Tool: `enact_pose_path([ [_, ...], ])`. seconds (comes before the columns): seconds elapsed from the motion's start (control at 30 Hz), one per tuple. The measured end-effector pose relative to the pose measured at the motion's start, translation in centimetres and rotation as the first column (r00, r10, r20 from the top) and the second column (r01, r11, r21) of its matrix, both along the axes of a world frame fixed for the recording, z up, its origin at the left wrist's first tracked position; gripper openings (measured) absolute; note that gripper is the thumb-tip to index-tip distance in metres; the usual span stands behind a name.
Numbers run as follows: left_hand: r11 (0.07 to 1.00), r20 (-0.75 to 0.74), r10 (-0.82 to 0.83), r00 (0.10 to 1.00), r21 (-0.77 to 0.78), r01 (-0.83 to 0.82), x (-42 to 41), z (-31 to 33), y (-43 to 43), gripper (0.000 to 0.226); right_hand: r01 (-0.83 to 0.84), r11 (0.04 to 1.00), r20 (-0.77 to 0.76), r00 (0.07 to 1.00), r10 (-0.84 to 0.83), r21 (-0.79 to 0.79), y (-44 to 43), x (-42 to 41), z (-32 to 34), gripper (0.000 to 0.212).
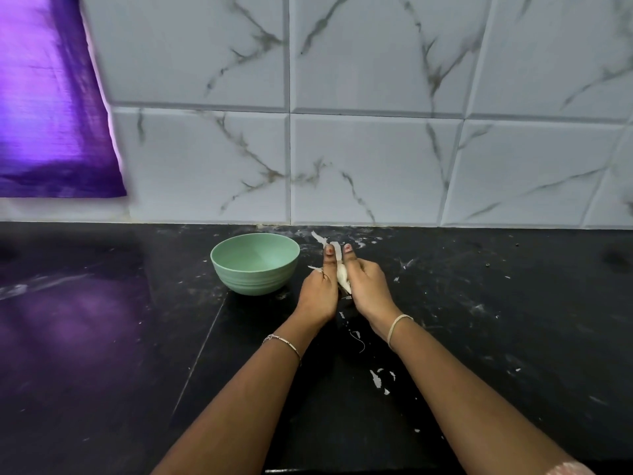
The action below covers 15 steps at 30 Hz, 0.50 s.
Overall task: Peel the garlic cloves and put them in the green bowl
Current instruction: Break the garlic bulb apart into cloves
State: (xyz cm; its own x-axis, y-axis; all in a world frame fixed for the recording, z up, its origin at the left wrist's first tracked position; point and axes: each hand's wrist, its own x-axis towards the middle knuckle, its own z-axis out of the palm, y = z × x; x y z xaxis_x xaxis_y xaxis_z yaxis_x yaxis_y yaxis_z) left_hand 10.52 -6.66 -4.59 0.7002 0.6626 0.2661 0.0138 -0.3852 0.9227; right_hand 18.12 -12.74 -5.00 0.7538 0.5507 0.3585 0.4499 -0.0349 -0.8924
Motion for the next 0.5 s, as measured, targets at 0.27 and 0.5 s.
enact_pose_path([
  [0.27, 0.968, 0.18, -0.045, 0.983, -0.233, 0.087, 0.3, -0.3, -0.2, 0.07, -0.073, 0.987, -0.11, 0.99, 0.09, 0.146, 0.4, -0.3, 0.0, 0.056],
  [0.5, 0.973, 0.141, 0.005, 0.99, -0.229, 0.028, 1.1, -1.4, 1.5, 0.065, 0.007, 1.0, 0.076, 0.997, -0.009, 0.025, -0.2, 0.3, 0.0, 0.02],
])
